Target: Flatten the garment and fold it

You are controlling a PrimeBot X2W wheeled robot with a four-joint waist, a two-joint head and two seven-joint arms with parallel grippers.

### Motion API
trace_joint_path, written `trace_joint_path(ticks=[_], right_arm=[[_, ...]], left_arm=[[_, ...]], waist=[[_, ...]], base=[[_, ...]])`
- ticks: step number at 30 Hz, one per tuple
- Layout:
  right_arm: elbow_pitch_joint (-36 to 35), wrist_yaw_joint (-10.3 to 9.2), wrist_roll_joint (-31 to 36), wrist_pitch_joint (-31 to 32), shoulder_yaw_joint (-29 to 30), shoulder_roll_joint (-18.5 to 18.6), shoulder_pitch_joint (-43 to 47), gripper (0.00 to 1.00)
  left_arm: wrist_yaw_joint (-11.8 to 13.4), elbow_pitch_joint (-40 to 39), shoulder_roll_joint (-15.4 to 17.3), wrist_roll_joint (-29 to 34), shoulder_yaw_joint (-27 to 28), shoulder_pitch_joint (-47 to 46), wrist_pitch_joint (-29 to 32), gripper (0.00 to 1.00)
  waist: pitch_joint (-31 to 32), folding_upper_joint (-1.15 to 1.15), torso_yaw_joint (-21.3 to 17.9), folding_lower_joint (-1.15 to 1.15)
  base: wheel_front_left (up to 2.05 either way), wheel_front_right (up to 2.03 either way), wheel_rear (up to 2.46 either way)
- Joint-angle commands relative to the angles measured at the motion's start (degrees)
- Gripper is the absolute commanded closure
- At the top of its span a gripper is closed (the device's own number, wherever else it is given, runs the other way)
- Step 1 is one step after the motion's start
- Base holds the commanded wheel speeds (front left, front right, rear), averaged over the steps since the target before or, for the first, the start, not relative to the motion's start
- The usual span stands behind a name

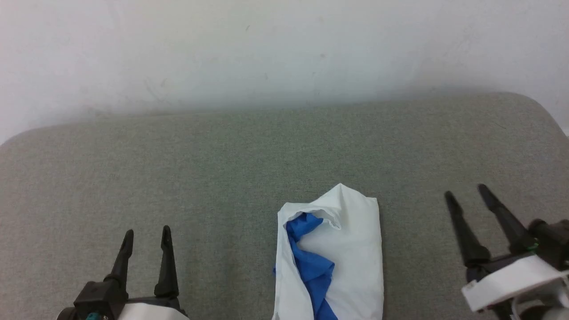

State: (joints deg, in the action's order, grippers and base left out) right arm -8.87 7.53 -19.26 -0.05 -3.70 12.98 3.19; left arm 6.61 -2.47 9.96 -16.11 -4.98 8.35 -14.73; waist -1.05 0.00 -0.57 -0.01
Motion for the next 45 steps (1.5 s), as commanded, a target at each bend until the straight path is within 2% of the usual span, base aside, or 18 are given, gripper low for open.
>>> trace_joint_path(ticks=[1, 4, 8, 11, 13, 14, 17, 20, 25, 31, 32, 34, 37, 39, 42, 45], right_arm=[[-0.4, -0.04, 0.3, -0.1, 0.7, -0.3, 0.5, 0.00], [-0.2, -0.04, -0.9, 2.7, 6.8, -2.0, 2.9, 0.00], [3.9, -0.04, -7.2, 11.9, 12.8, -1.6, 2.8, 0.00], [8.6, -0.04, -13.8, 22.8, 16.3, -0.7, 1.2, 0.00], [12.3, -0.04, -18.5, 32.4, 17.3, -0.5, 0.3, 0.00], [12.3, -0.04, -18.5, 32.4, 17.3, -0.5, 0.3, 0.00], [17.5, -0.04, -25.6, 44.2, 19.2, -2.3, -2.1, 0.00], [21.4, -0.04, -30.7, 51.4, 20.0, -5.6, -5.2, 0.00], [27.8, -0.04, -36.4, 54.9, 18.9, -9.2, -10.4, 0.00], [36.1, -0.04, -39.6, 52.5, 14.1, -10.0, -15.1, 0.00], [37.0, -0.04, -39.5, 52.1, 13.0, -10.0, -15.4, 0.54], [37.9, -0.04, -38.8, 50.8, 11.2, -10.1, -16.0, 1.00], [36.4, -0.04, -38.1, 49.3, 8.5, -9.5, -16.5, 1.00], [33.3, -0.04, -36.0, 48.3, 5.1, -7.1, -16.5, 1.00], [26.2, -0.04, -31.0, 47.1, -2.7, -1.7, -16.3, 1.00], [18.4, -0.04, -23.9, 46.9, -12.0, 6.6, -16.8, 1.00]], left_arm=[[0.2, 0.0, 0.0, 0.4, 0.3, 0.6, -0.3, 0.00], [0.3, 0.4, -0.2, 0.4, 0.9, 0.5, -0.3, 0.00], [0.3, 0.5, -0.5, 0.6, 1.3, 0.6, -0.3, 0.00], [0.3, 0.5, -0.8, 0.7, 1.7, 0.5, -0.3, 0.00], [0.4, 0.4, -1.0, 0.7, 1.9, 0.4, -0.3, 0.00], [0.4, 0.4, -1.0, 0.7, 1.9, 0.4, -0.3, 0.00], [0.4, 0.4, -1.4, 0.9, 2.3, 0.1, -0.3, 0.00], [0.3, 0.5, -1.8, 1.0, 2.4, -0.3, -0.3, 0.00], [-0.2, 0.7, -2.7, 1.2, 2.3, -0.9, -0.3, 0.00], [-1.1, 1.5, -3.6, 1.6, 1.8, -1.9, -0.3, 0.00], [-1.2, 1.6, -3.7, 1.6, 1.8, -2.1, -0.3, 0.00], [-1.3, 1.9, -4.0, 1.6, 1.9, -2.2, -0.3, 0.00], [-1.5, 2.3, -4.2, 1.6, 2.3, -2.1, -0.3, 0.00], [-1.5, 2.4, -4.4, 1.6, 2.6, -1.9, -0.3, 0.00], [-1.7, 2.4, -4.6, 1.9, 2.8, -1.6, -0.3, 0.00], [-2.5, 2.5, -4.6, 1.7, 2.9, -1.7, -0.3, 0.00]], waist=[[0.0, 0.00, -0.1, 0.01], [0.0, 0.00, -0.2, 0.01], [-0.1, 0.00, 0.3, 0.01], [-0.5, 0.00, 0.9, 0.01], [-0.7, 0.00, 1.4, 0.01], [-0.7, 0.00, 1.4, 0.01], [-1.0, 0.00, 2.4, 0.01], [-1.4, 0.00, 3.9, 0.01], [-2.2, 0.00, 5.9, 0.01], [-2.9, 0.00, 7.9, 0.01], [-2.9, 0.00, 8.1, 0.01], [-2.9, 0.00, 8.4, 0.01], [-2.6, 0.00, 8.3, 0.01], [-2.3, 0.00, 7.9, 0.01], [-1.9, 0.00, 6.6, 0.01], [-1.9, 0.00, 4.9, 0.01]], base=[[0.00, 0.00, 0.00], [0.00, 0.00, 0.00], [0.00, 0.00, 0.00], [0.00, 0.00, 0.00], [0.00, 0.00, 0.00], [0.00, 0.00, 0.00], [0.00, 0.00, 0.00], [0.00, 0.00, 0.00], [0.00, 0.00, 0.00], [0.00, 0.00, 0.00], [0.00, 0.00, 0.00], [0.00, 0.00, 0.00], [0.00, 0.00, 0.00], [0.00, 0.00, 0.00], [0.00, 0.00, 0.00], [0.00, 0.00, 0.00]])
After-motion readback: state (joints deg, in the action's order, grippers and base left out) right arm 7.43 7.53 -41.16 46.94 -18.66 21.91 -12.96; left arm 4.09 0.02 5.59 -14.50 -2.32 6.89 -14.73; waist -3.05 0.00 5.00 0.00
